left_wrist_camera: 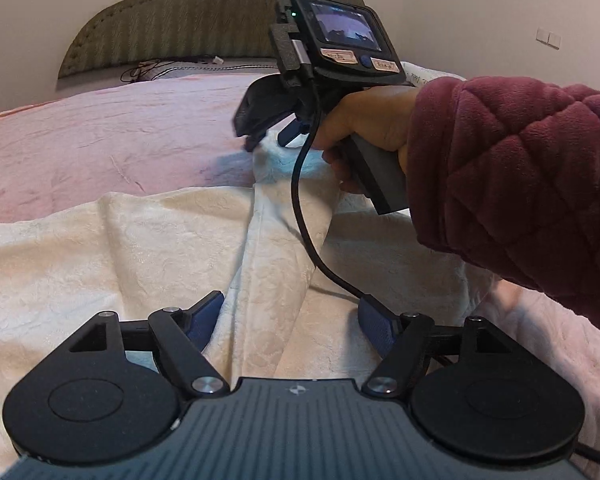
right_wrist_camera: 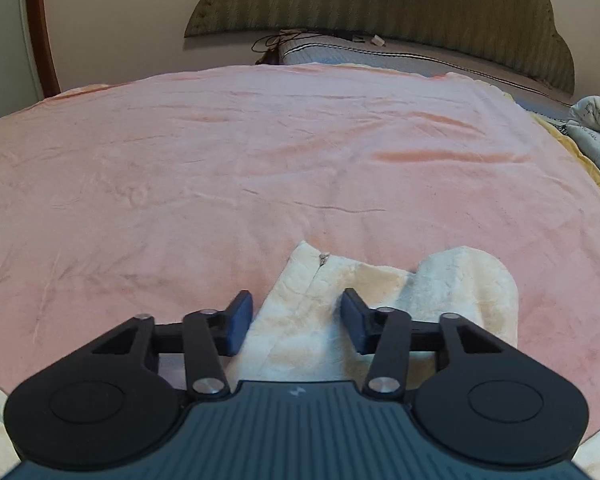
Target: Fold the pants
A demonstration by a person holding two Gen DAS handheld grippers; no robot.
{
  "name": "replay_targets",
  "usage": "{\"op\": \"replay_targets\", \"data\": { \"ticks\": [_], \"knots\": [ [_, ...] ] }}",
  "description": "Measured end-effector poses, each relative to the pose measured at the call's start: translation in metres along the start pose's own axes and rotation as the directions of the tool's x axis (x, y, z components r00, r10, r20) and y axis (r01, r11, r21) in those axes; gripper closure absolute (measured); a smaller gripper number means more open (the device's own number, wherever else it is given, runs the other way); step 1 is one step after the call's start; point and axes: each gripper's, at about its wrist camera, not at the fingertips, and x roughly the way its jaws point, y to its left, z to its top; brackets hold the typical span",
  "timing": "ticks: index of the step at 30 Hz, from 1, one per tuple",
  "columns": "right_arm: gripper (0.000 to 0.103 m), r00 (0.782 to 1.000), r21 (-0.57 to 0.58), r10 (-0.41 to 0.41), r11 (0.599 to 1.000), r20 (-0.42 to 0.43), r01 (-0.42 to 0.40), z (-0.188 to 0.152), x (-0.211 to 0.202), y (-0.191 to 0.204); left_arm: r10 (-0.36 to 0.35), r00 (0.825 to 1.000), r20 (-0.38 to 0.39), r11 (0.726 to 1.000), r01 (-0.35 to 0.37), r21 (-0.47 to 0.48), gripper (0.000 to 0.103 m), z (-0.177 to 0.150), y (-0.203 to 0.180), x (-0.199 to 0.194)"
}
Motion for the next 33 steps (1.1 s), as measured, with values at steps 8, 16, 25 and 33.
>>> {"op": "replay_targets", "data": {
  "ticks": [8, 16, 25, 33],
  "knots": [
    [0.092, 0.982, 0.338, 0.084, 0.931, 0.172, -0.139, -0.018, -0.044, -0.066, 0.003, 1.000, 0.011, 1.000, -0.003, 0.012, 0.027, -0.002, 0.001, 0.001],
    [0.092, 0.958, 0.575, 0.097, 0.782, 0.269, -0.241, -0.102, -0.117, -0.155, 0.028, 1.000, 0.002, 0.999, -0.028, 0.034, 0.027, -0.002, -0.003, 0.002],
    [0.068, 0.923, 0.737, 0.189, 0.557, 0.335, -0.382, -0.147, -0.096, -0.195, 0.092, 0.995, -0.049, 0.994, -0.089, 0.069, 0.027, 0.006, -0.012, 0.006],
    [0.093, 0.901, 0.748, 0.182, 0.506, 0.395, -0.430, -0.145, -0.095, -0.203, 0.183, 0.983, -0.005, 0.968, -0.179, 0.175, 0.035, 0.013, -0.037, 0.010]
  ]
}}
